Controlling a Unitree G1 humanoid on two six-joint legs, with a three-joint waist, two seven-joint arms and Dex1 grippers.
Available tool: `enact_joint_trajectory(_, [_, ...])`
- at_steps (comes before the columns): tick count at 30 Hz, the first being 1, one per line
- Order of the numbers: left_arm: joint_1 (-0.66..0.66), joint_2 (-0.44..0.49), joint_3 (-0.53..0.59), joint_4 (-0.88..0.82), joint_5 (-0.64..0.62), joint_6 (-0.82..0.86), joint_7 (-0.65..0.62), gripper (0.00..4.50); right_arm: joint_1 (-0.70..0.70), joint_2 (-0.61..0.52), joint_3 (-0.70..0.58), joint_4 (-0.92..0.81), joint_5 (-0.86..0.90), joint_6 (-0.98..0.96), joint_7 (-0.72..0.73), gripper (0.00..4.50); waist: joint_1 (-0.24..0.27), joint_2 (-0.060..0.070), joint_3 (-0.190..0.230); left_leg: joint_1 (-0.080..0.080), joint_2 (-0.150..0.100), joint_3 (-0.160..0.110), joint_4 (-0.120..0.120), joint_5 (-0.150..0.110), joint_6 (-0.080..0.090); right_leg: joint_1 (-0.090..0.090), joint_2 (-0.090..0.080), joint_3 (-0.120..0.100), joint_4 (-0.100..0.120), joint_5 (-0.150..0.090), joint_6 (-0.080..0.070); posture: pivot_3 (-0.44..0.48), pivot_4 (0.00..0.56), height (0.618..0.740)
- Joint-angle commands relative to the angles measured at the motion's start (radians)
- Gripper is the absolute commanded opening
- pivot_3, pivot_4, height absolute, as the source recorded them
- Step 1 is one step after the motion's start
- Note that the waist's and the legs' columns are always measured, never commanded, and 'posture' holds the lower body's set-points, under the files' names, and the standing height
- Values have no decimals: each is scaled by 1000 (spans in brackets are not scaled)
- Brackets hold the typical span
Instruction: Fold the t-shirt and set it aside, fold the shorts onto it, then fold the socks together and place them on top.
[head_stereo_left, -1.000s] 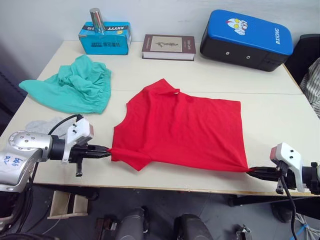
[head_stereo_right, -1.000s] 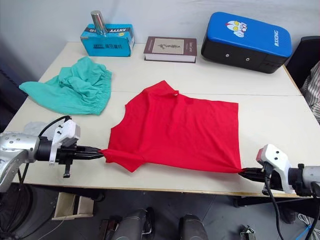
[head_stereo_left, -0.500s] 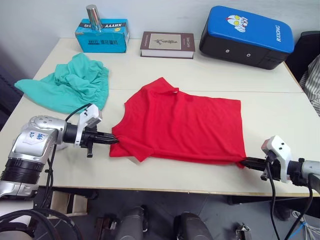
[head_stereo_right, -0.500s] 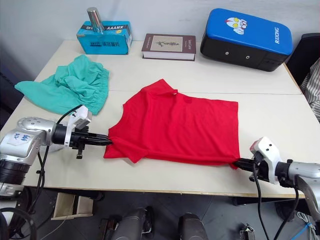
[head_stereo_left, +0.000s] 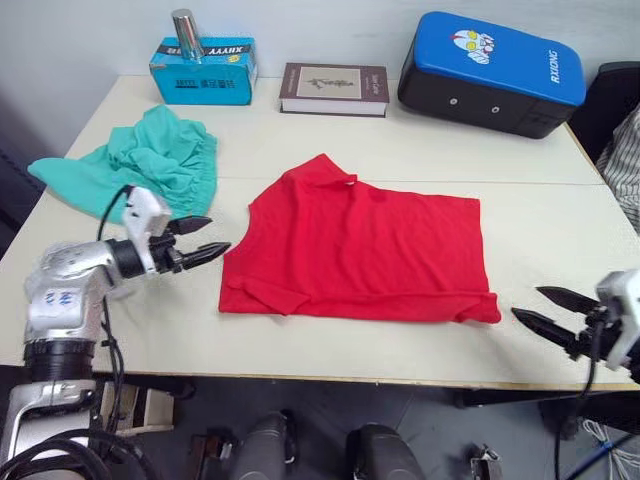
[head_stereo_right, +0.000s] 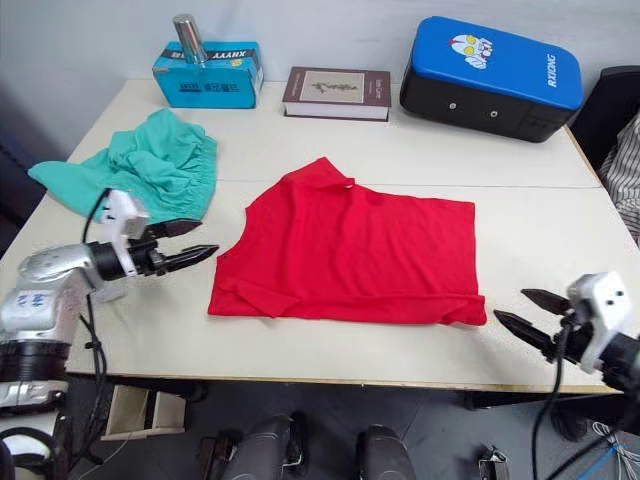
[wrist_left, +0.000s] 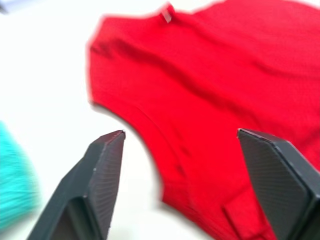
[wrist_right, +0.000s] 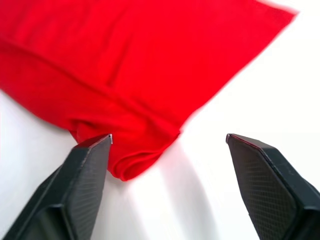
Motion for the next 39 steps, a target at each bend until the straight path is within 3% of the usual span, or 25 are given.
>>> enact_joint_trajectory(1, [96, 54, 20, -158, -59, -26, -124, 2504, 23, -49, -26, -95, 18, -21, 65, 2410, -8, 0, 0, 0, 0, 0, 0, 0, 0, 0, 0, 0, 0, 0, 0, 0, 150, 740])
enact_joint_trajectory(5, [209, 91, -41, -261, -31, -55, -196, 1246, -33, -47, 95, -145, -24, -93, 74, 1020, -16, -1, -1, 2, 0, 0, -2, -2, 3, 1, 0, 1, -2, 0, 0, 0, 150, 740])
enact_joint_trajectory(8, [245, 62, -100, -310, -15, -73, -194, 274, -115, -19, 258, -148, -89, -163, 73, 9, -14, -1, -1, 3, 0, 1, -4, -1, 3, 1, 0, 2, -1, 0, 0, 0, 150, 740])
enact_joint_trajectory(9, [251, 46, -123, -324, -8, -81, -187, 24, -144, -2, 314, -135, -124, -192, 62, 0, -14, -1, -1, 3, 0, 0, -4, -1, 3, 1, 0, 2, -1, 0, 0, 0, 150, 740])
enact_joint_trajectory(17, [333, -1, -220, -405, 55, -131, -150, 24, -180, 71, 460, -97, -206, -285, 41, 0, -11, -1, -1, 1, -1, 0, -4, 0, 0, 0, 0, 2, -2, 0, 0, 0, 150, 740])
enact_joint_trajectory(23, [278, -80, -249, -347, 107, -160, -57, 24, -172, 92, 514, -96, -246, -338, 25, 0, -11, -2, -1, 1, -1, -1, -4, 0, 4, 1, 0, 2, -2, 0, 0, 0, 150, 740])
enact_joint_trajectory(33, [221, -140, -214, -250, 142, -186, 63, 24, -161, 148, 478, -42, -276, -376, -78, 0, -12, -2, -1, 2, -1, -1, -5, 3, -1, 1, 0, 2, -1, 1, 0, 0, 150, 740])
enact_joint_trajectory(39, [151, -187, -156, -152, 190, -240, 233, 24, -155, 190, 439, 3, -328, -395, -204, 0, -10, -2, -1, 2, -1, -1, -5, 3, -1, 1, 0, 2, -1, 1, 0, 0, 150, 740])
